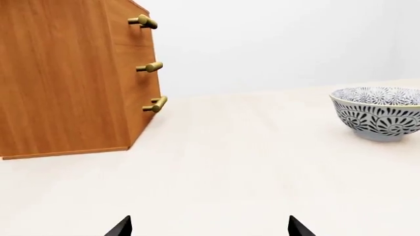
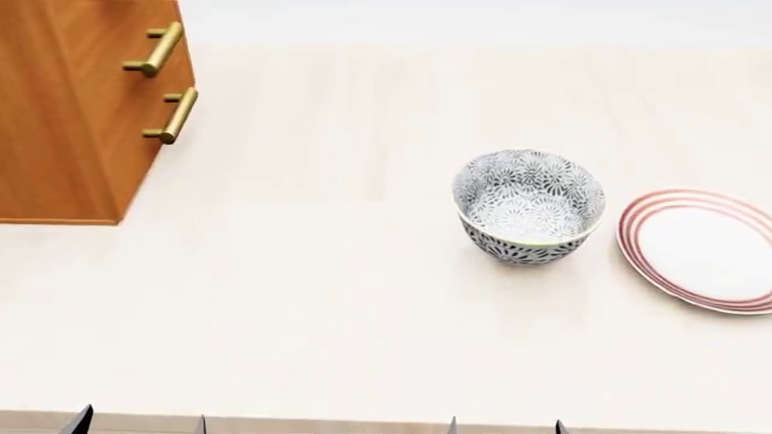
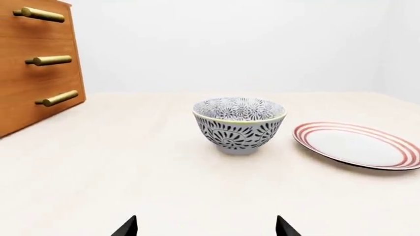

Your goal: Put the bowl on top of the cabinet.

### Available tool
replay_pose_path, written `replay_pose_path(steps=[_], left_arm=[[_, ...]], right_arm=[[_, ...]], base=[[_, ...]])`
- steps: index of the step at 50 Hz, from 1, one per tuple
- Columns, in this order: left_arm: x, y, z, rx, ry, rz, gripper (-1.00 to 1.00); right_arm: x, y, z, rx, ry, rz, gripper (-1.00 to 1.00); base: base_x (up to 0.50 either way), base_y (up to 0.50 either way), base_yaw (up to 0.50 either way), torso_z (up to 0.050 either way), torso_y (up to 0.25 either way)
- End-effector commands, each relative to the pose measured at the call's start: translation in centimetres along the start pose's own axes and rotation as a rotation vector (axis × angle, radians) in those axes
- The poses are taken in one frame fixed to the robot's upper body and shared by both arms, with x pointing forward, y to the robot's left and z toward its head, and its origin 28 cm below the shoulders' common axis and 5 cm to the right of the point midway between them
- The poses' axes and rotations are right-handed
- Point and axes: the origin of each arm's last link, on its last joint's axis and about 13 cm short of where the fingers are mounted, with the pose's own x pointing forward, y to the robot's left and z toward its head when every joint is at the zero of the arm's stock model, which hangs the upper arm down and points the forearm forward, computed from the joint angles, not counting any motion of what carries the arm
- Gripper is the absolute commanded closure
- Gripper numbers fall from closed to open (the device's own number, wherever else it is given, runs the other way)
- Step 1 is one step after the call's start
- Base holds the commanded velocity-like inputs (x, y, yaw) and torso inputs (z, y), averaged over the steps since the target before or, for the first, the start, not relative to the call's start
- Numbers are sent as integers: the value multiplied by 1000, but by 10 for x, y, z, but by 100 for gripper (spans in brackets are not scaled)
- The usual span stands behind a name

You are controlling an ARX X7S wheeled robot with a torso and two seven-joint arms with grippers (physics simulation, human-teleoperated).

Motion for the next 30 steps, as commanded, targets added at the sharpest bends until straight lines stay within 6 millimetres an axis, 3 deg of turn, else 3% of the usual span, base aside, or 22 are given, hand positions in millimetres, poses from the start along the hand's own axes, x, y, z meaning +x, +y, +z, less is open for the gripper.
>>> replay_pose_path(steps=[1, 14, 30], left_arm=[[2, 1, -1, -19, 18, 0, -100], [1, 1, -1, -19, 19, -1, -100], [1, 1, 0, -15, 14, 4, -100]], right_arm=[[1, 0, -1, -8, -3, -1, -100], [1, 0, -1, 11, 5, 0, -100], [1, -2, 3, 91, 43, 26, -100]], base=[[0, 148, 0, 0, 0], [0, 417, 0, 0, 0], [0, 12, 0, 0, 0]])
